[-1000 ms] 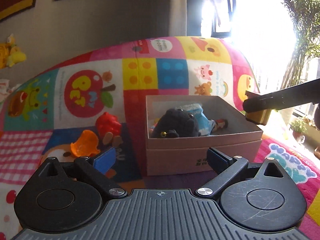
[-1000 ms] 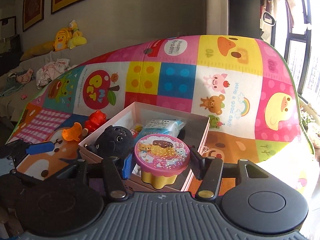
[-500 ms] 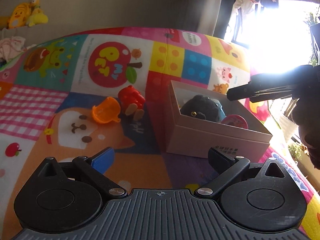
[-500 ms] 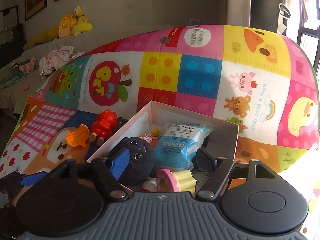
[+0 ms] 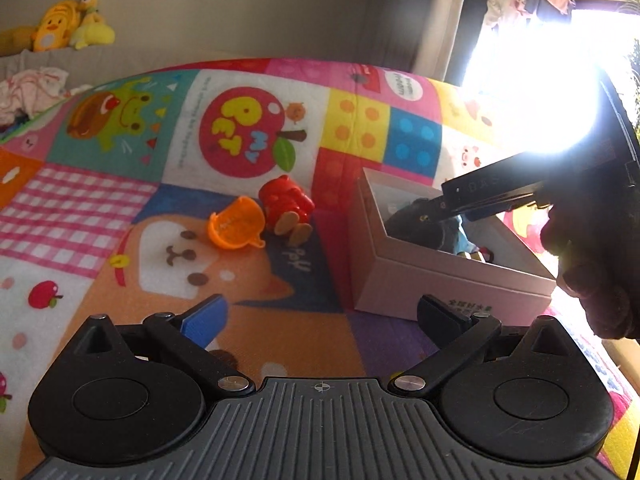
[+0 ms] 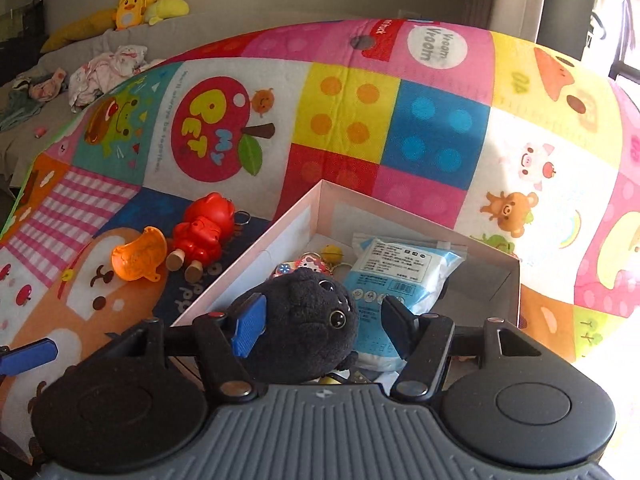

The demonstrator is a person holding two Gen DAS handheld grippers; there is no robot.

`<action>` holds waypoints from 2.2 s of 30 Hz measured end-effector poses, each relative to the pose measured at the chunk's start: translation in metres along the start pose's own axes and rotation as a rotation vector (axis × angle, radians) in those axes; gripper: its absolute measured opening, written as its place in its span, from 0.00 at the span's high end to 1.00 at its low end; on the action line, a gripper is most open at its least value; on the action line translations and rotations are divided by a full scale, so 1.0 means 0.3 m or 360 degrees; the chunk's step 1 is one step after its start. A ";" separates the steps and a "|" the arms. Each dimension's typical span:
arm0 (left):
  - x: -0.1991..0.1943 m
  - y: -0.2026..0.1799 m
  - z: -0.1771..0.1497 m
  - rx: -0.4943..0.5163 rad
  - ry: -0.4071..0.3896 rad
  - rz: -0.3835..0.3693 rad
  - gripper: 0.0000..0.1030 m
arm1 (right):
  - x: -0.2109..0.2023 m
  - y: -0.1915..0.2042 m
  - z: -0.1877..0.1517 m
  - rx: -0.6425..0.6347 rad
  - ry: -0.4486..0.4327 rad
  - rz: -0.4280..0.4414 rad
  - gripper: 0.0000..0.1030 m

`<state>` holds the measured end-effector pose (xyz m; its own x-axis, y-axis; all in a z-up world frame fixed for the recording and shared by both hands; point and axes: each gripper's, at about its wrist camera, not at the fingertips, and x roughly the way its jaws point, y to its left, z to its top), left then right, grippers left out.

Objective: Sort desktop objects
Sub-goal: 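Lower the pink-lidded cup toy into the pink box and open the right tool, then push the black plush cat down into the box with the right tool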

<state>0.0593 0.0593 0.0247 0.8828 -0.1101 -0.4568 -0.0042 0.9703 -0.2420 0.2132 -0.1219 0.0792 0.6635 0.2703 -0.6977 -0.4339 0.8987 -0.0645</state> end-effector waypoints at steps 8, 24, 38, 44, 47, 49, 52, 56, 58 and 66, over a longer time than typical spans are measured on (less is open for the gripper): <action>-0.001 0.001 0.002 -0.0002 -0.0007 0.0009 0.00 | -0.049 -0.116 -0.083 0.0003 0.0077 -0.0253 0.40; 0.014 0.006 -0.006 -0.0010 0.0006 0.0013 0.00 | 0.182 -0.065 0.078 0.0491 0.0349 0.0351 0.18; 0.022 0.003 -0.010 -0.0006 0.0022 0.0012 0.00 | 0.058 -0.165 0.076 0.0637 -0.0043 0.0473 0.39; 0.023 0.005 -0.012 -0.0013 0.0022 0.0012 0.00 | 0.071 -0.135 0.042 0.0457 -0.0104 0.0203 0.39; 0.025 0.008 -0.013 -0.0017 0.0026 0.0013 0.00 | 0.045 -0.178 0.051 0.0467 -0.0132 0.0240 0.39; 0.028 0.006 -0.014 -0.0012 0.0030 0.0013 0.00 | 0.054 -0.175 0.048 0.0433 -0.0069 0.0370 0.39; 0.027 0.005 -0.015 -0.0004 0.0028 0.0011 0.00 | 0.104 -0.142 0.029 0.0430 0.0039 0.0558 0.39; 0.025 0.011 -0.015 -0.0018 0.0027 0.0015 0.00 | 0.143 -0.151 0.027 0.0528 0.0064 0.0571 0.29; 0.024 0.013 -0.014 -0.0023 0.0025 0.0016 0.00 | 0.114 -0.167 0.039 0.0530 0.0009 0.0532 0.27; 0.022 0.007 -0.014 -0.0012 0.0025 0.0016 0.00 | 0.060 -0.152 0.035 0.0458 0.0068 0.0485 0.43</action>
<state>0.0631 0.0597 0.0175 0.8752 -0.1034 -0.4726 -0.0170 0.9697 -0.2438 0.2513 -0.1542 0.0770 0.5027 0.5293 -0.6834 -0.4143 0.8414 0.3470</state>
